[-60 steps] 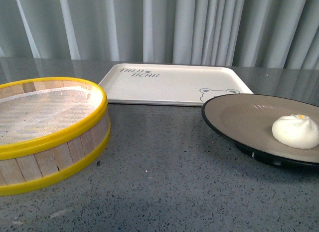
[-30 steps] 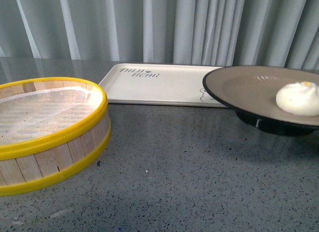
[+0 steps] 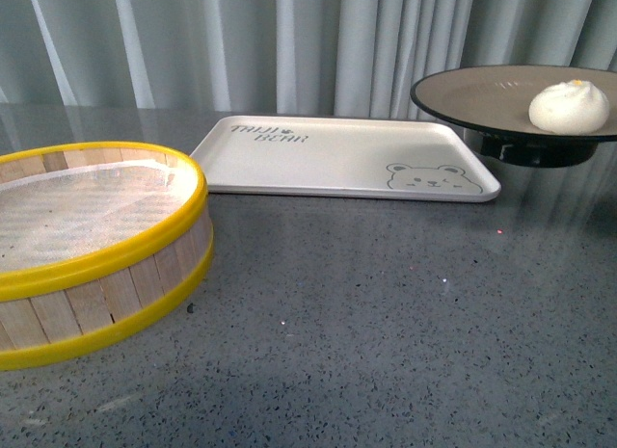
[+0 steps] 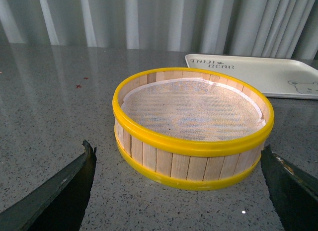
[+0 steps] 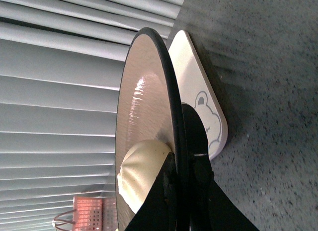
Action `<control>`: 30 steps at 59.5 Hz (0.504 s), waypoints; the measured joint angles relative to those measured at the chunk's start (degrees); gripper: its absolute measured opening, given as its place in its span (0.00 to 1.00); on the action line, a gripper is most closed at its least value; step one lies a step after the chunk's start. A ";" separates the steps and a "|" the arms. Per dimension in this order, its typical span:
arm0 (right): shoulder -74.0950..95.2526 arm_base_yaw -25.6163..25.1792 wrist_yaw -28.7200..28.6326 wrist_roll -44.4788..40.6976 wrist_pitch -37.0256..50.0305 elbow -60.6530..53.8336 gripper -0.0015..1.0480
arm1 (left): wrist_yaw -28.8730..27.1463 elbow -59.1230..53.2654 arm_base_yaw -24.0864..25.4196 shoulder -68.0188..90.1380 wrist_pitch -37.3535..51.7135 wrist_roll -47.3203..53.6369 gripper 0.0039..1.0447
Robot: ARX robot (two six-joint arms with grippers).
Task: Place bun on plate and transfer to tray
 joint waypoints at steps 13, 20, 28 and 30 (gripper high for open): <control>8.00 2.93 -0.83 -2.25 -4.04 10.88 0.03 | 0.02 0.00 0.00 0.00 0.00 0.00 0.94; 12.66 4.09 -0.79 -1.84 -4.94 16.52 0.03 | 0.02 0.00 0.00 0.00 0.00 0.00 0.94; 17.59 4.37 -0.28 -0.50 -6.51 22.38 0.03 | 0.00 0.00 0.00 0.00 0.00 0.00 0.94; 18.51 4.37 -0.24 -0.11 -6.58 23.41 0.03 | 0.00 0.00 0.00 0.00 0.00 0.00 0.94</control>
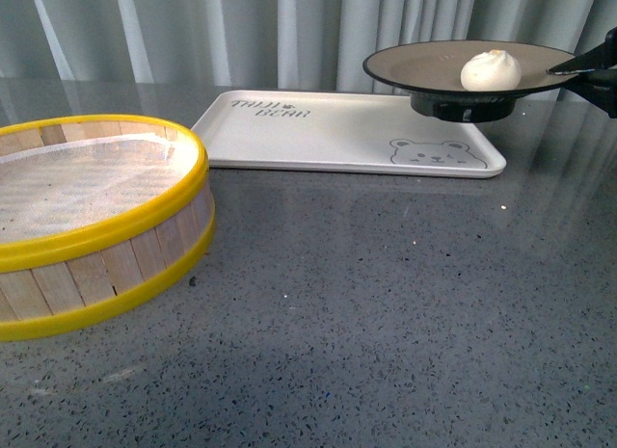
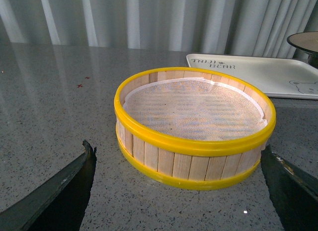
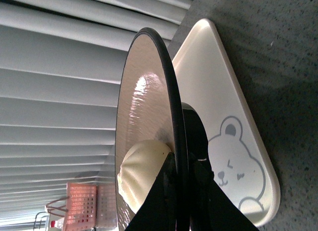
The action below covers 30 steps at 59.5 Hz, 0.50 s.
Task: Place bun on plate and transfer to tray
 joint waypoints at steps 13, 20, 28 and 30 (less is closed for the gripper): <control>4.52 1.27 0.68 2.80 -0.96 5.86 0.03 | 0.02 0.00 0.00 0.00 0.00 0.00 0.94; 6.23 2.78 0.68 3.06 -2.62 8.96 0.03 | 0.00 0.00 0.00 0.00 0.00 0.00 0.94; 7.78 4.74 0.26 3.34 -4.57 11.67 0.03 | 0.02 0.00 0.00 0.00 0.00 0.00 0.94; 8.09 5.22 0.35 3.32 -5.11 12.17 0.03 | 0.02 0.00 0.00 0.00 0.00 0.00 0.94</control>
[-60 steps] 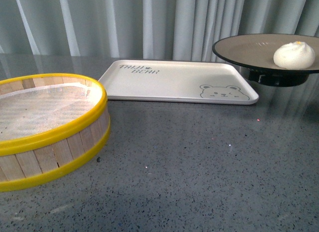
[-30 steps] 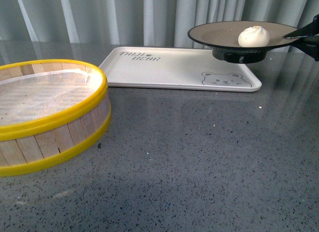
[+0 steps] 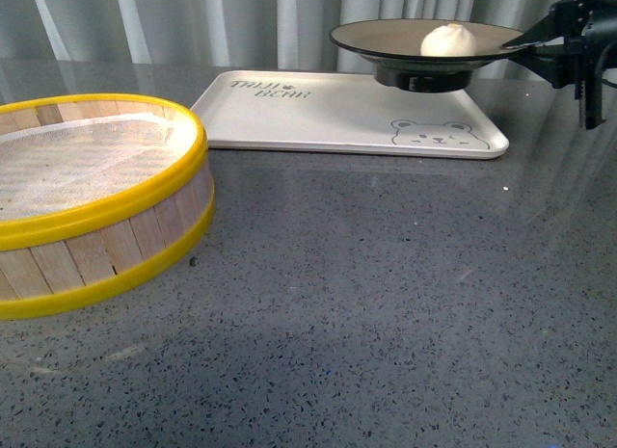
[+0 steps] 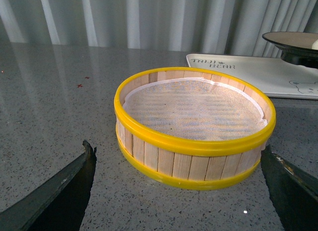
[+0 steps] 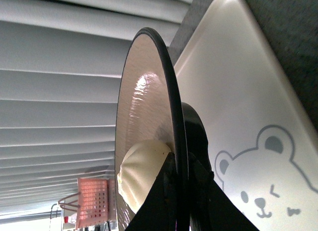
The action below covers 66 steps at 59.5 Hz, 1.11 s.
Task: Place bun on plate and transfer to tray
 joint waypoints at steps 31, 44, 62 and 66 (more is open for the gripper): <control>4.63 1.29 2.05 0.20 -1.25 1.29 0.03 | -0.02 0.00 0.00 0.00 0.00 0.00 0.94; 7.10 1.42 2.19 0.02 -3.85 6.56 0.03 | -0.02 0.00 0.00 0.00 0.00 0.00 0.94; 8.61 1.42 1.57 -0.72 -5.62 9.01 0.03 | -0.02 0.00 0.00 -0.02 0.00 0.00 0.94; 9.55 1.38 0.72 -0.50 -5.99 10.62 0.12 | -0.02 0.00 0.00 0.00 0.00 0.00 0.94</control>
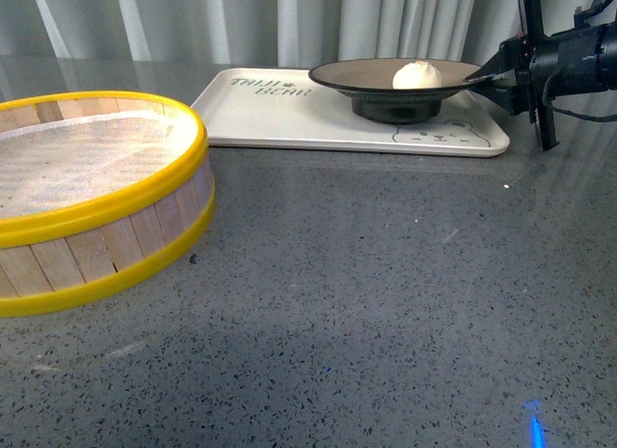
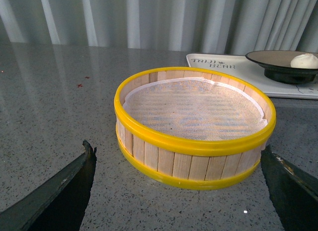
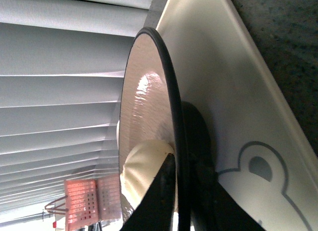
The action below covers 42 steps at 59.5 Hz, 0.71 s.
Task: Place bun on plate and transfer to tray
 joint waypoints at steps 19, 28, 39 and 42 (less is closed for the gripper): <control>0.55 -0.17 -0.68 0.24 0.07 1.68 0.60 | 0.00 0.00 0.00 0.00 0.00 -0.02 0.94; 0.20 -0.31 -0.94 0.68 0.15 1.68 0.83 | 0.00 0.00 0.00 0.00 0.00 0.00 0.94; -1.66 -0.42 -1.16 1.38 0.72 0.17 0.91 | 0.00 0.00 0.00 0.00 0.00 0.00 0.94; -2.56 -0.55 -1.01 1.75 0.70 -0.81 0.92 | 0.00 0.00 0.00 0.00 0.00 0.00 0.94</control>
